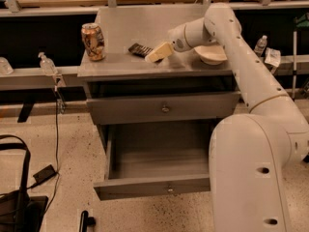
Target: Place rxbar chocolate into middle drawer
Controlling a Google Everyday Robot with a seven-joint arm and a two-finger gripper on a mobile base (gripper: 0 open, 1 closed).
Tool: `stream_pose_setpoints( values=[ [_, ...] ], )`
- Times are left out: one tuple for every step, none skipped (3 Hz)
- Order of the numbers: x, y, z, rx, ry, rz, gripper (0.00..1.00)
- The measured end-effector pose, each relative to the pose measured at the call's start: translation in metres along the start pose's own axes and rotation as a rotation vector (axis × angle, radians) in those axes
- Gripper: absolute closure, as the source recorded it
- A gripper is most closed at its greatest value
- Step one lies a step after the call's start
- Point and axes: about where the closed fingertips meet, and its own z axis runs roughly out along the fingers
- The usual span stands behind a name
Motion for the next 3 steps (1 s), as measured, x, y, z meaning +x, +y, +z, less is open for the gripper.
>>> stream_pose_setpoints(
  values=[
    [0.0021,0.0023,0.0053,-0.002,-0.001,0.004,0.00],
    [0.0038,0.0055,0.0099,-0.008,0.005,0.000,0.08],
    [0.0066,0.0084,0.0128,-0.015,0.015,-0.004,0.32]
  ],
)
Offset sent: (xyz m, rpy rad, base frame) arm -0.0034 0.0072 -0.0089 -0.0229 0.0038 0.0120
